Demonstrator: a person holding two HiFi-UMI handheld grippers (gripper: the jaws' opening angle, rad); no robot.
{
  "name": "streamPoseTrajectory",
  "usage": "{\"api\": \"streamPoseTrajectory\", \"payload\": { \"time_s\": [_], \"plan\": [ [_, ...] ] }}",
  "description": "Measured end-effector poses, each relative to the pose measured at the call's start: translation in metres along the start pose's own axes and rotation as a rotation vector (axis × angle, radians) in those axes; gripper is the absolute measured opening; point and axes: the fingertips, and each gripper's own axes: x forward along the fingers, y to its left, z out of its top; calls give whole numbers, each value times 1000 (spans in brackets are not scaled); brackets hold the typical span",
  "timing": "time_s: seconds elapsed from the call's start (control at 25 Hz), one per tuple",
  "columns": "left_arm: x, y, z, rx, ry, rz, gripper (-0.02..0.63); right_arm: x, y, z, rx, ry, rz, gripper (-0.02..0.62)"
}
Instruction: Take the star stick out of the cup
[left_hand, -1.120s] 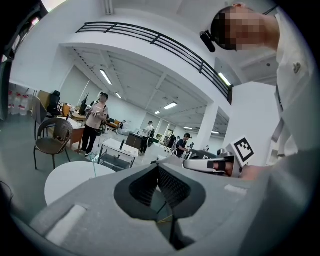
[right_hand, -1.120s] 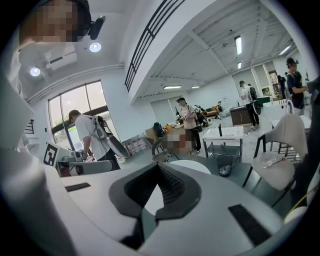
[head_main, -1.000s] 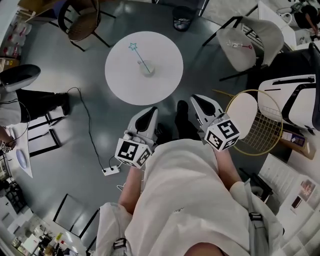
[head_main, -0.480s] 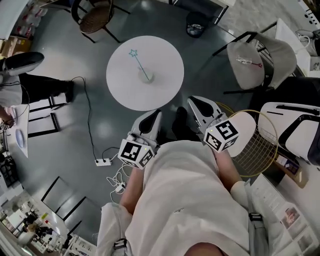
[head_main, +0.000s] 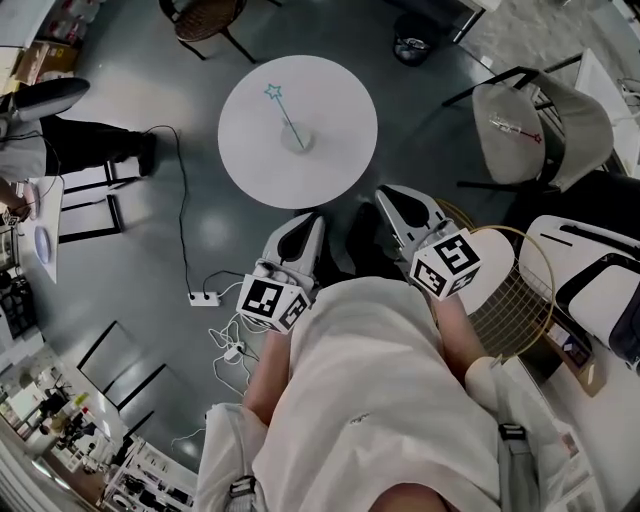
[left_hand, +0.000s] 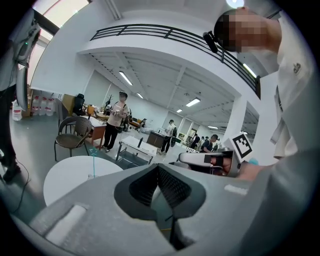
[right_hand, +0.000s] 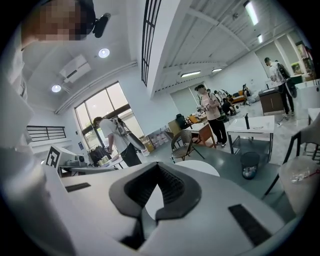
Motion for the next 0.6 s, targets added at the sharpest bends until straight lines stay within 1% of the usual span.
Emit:
{"api": "streamPoseTrajectory", "payload": {
  "time_s": [0.16, 0.32, 0.6],
  "plan": [
    [3, 9, -2, 19, 20, 20, 9, 2, 1, -1, -3, 4, 11, 8],
    [5, 18, 4, 40, 20, 7, 11, 7, -2, 1, -10, 1, -8, 9],
    [19, 40, 8, 43, 35, -23, 11, 18, -3, 14, -23, -14, -55, 9]
  ]
}}
